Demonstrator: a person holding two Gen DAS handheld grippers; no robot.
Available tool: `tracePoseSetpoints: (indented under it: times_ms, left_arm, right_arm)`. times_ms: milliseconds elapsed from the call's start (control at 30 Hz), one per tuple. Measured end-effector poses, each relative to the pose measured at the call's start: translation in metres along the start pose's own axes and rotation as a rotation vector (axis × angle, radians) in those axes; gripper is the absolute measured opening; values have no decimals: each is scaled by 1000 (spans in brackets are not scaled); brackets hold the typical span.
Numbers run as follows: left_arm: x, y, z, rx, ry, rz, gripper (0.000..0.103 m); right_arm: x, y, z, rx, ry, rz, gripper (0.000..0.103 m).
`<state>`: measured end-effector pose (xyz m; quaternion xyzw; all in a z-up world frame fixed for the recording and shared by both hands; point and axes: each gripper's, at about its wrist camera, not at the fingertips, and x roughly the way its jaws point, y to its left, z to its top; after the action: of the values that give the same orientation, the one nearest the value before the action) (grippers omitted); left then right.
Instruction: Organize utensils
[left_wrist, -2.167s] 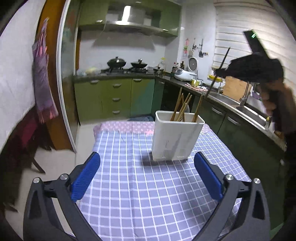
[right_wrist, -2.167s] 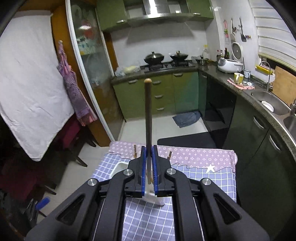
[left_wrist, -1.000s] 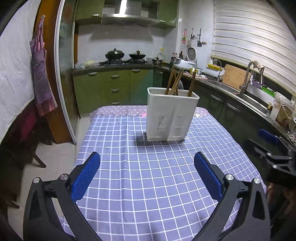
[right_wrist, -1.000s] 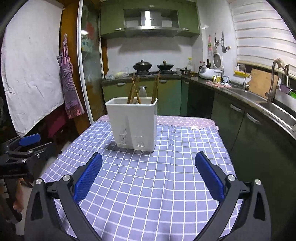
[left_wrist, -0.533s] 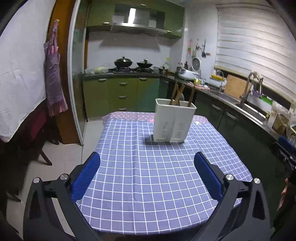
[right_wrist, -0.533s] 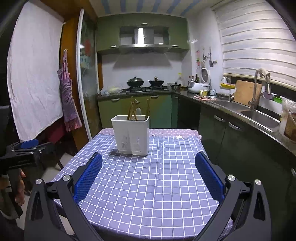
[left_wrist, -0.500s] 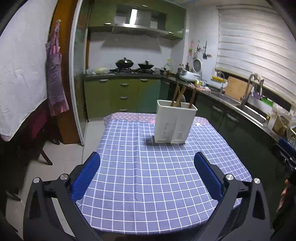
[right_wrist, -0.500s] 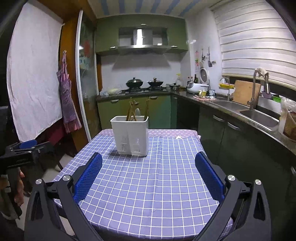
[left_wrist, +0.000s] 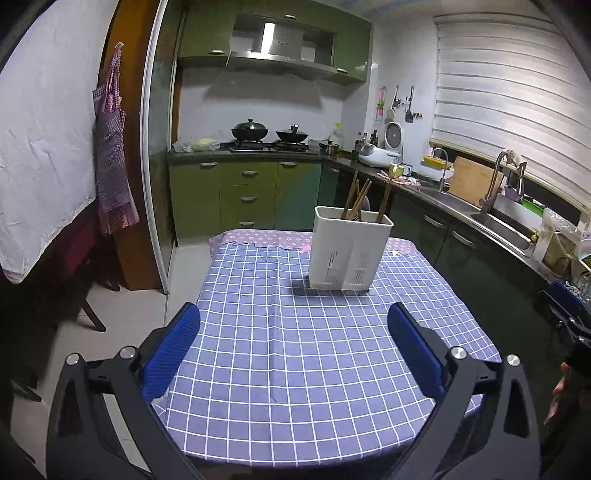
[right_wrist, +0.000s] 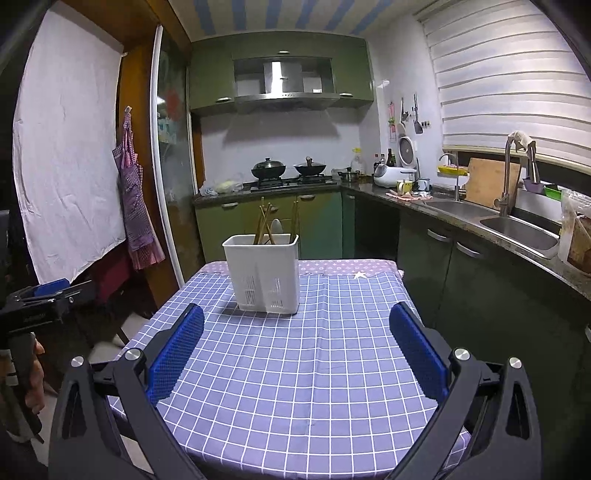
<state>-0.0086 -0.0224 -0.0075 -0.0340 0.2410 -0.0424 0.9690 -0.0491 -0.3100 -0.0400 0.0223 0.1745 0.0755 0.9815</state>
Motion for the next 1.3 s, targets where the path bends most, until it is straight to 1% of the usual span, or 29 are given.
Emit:
tracePoseSetpoints:
  times_ms: [667, 900, 1300]
  left_arm:
    - [-7, -9, -4, 27, 3, -15, 97]
    - [-5, -9, -3, 30, 12, -2, 97]
    - [-4, -12, -5, 39, 18, -4, 97]
  right_arm:
    - [0, 9, -2, -27, 11, 15, 99]
    - [0, 9, -2, -26, 12, 17, 99]
    - [0, 10, -3, -26, 12, 17, 99]
